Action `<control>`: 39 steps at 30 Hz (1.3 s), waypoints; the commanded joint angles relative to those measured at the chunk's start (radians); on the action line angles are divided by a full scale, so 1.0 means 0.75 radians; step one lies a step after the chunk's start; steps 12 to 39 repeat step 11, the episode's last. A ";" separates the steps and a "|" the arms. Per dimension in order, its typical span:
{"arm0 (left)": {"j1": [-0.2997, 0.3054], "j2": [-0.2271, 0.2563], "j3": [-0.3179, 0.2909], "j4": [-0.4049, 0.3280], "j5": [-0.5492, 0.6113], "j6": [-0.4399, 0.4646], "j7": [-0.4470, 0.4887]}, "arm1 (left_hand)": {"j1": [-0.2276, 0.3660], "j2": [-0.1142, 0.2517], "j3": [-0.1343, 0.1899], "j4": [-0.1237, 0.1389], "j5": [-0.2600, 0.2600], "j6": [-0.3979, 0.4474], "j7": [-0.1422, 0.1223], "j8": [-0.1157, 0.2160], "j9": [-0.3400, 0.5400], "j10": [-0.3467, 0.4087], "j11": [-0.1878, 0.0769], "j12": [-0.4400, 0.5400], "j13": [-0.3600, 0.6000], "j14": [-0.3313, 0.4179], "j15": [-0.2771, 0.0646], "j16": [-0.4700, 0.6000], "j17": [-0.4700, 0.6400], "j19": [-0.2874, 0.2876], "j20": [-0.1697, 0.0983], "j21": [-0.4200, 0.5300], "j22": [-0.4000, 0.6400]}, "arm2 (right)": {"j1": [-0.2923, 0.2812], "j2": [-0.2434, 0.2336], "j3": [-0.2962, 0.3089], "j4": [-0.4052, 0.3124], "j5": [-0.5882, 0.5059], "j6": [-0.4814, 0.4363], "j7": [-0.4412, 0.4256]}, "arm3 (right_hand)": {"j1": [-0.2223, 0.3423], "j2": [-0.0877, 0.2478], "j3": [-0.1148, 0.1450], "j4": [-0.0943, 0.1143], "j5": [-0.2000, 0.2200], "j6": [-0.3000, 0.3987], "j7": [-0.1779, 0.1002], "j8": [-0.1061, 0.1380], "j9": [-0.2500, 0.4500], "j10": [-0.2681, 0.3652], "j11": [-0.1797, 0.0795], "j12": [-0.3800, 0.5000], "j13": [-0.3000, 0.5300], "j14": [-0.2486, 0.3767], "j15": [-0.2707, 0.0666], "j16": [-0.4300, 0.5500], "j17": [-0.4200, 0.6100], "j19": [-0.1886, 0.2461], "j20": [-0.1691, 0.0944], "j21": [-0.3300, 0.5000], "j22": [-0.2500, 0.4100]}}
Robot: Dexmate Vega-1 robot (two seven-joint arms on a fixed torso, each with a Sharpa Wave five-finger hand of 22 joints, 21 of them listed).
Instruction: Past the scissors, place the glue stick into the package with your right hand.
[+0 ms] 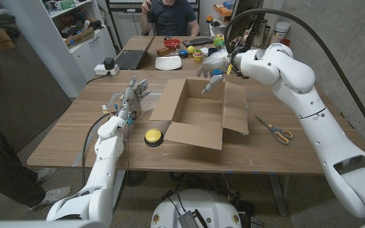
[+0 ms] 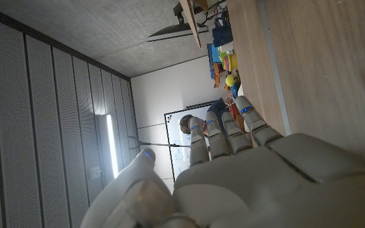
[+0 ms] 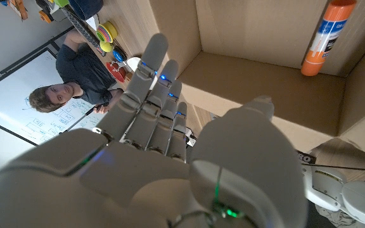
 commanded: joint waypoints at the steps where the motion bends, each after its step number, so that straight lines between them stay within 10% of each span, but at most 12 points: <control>1: 0.024 0.003 0.011 -0.051 -0.013 0.017 0.017 | -0.002 0.014 -0.005 -0.003 0.011 -0.007 0.002 0.006 0.003 -0.006 -0.002 0.001 0.006 -0.007 0.001 0.004 0.004 0.010 -0.001 -0.005 0.005 | -0.011 0.021 0.122 0.008 0.116 -0.080 0.008 | -0.008 0.003 -0.013 0.001 0.006 0.012 0.005 0.007 0.004 0.011 0.004 0.009 0.002 0.021 -0.142 0.011 0.004 0.011 -0.139 0.001 0.002; 39: 0.048 0.004 0.020 -0.103 -0.018 0.028 0.034 | -0.002 0.014 -0.007 -0.004 0.010 -0.008 0.001 0.006 0.003 -0.009 -0.004 0.000 0.006 -0.007 0.003 0.004 0.004 0.011 -0.001 -0.006 0.005 | -0.020 0.021 0.204 0.009 0.270 -0.136 0.000 | -0.013 -0.002 -0.019 0.002 0.007 0.014 0.011 0.005 0.004 0.015 0.008 0.013 0.004 0.032 -0.141 0.013 0.004 0.017 -0.138 0.001 0.002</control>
